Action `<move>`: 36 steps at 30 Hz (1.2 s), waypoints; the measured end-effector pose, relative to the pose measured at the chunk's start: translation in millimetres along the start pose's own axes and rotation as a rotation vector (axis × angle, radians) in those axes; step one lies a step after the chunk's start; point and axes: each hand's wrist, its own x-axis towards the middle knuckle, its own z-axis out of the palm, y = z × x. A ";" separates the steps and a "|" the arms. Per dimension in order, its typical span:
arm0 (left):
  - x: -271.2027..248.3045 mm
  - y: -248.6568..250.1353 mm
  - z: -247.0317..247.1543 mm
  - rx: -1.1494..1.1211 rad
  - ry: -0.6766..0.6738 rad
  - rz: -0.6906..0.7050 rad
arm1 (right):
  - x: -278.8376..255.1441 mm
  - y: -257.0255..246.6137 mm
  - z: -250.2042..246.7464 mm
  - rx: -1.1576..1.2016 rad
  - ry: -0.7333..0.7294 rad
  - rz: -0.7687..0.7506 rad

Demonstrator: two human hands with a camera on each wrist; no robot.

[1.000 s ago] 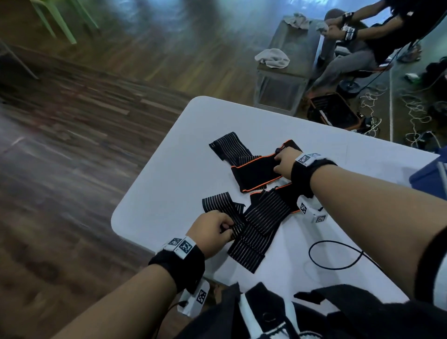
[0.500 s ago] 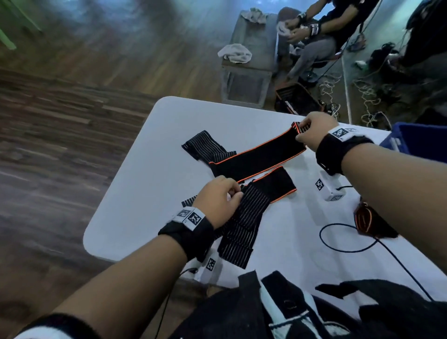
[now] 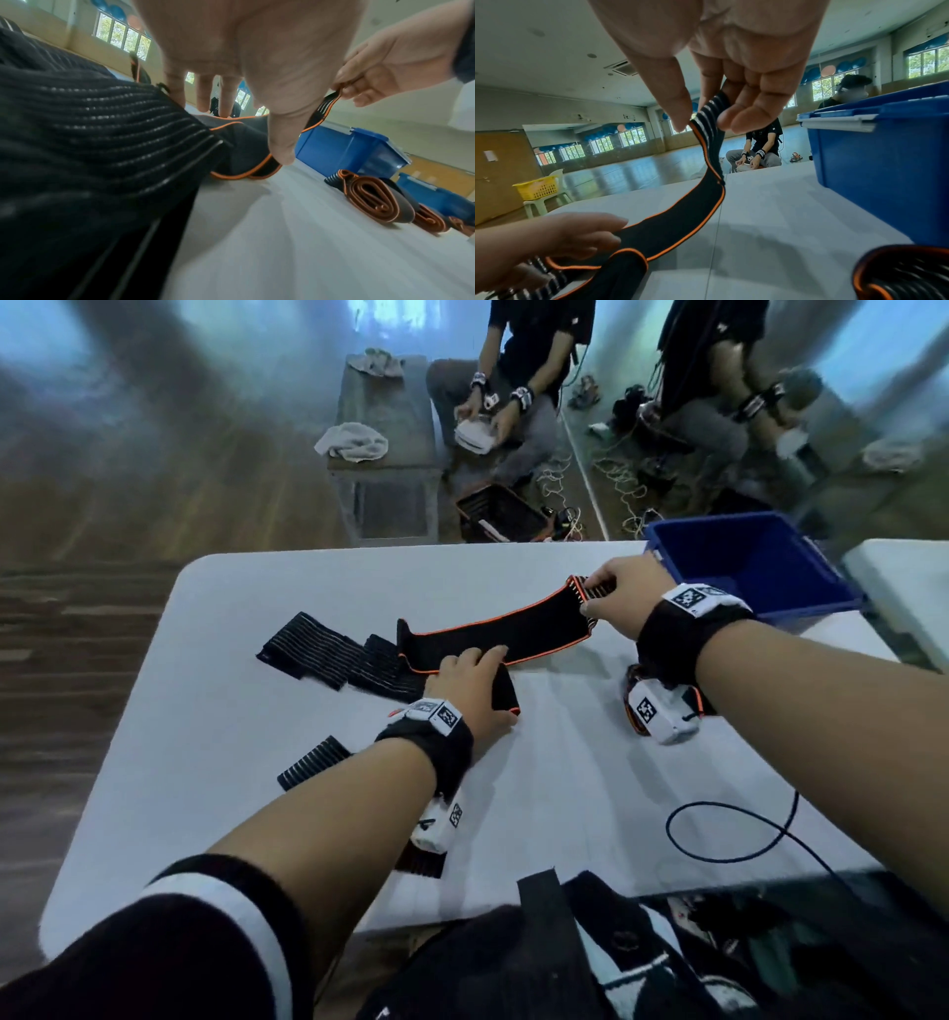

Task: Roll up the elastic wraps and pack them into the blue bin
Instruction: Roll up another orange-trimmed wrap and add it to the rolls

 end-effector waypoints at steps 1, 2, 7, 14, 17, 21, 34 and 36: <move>1.0 0.8 0.9 -0.001 0.014 0.009 | -3.4 4.4 0.4 0.008 -0.005 0.010; 1.3 0.5 1.1 -0.022 0.045 0.030 | -6.3 8.2 0.5 0.015 -0.008 0.019; -1.2 -10.8 -13.0 -0.242 0.165 0.033 | -14.9 13.2 -1.9 0.037 -0.016 0.031; -18.0 -53.2 -38.2 -0.259 0.261 -0.161 | -15.1 -7.1 1.1 0.053 -0.007 -0.022; -32.8 -79.5 -42.6 -0.238 0.251 -0.248 | -12.0 -17.5 6.9 0.048 -0.019 -0.051; -51.8 -104.2 -43.9 -0.184 0.158 -0.330 | -8.4 -30.8 19.0 0.044 -0.039 -0.084; -71.8 -75.8 -40.1 -0.118 0.370 0.183 | -1.6 -50.7 39.3 0.028 -0.086 -0.138; -71.2 -57.2 -35.5 -0.027 0.237 0.279 | -1.2 -48.0 39.2 0.029 -0.089 -0.141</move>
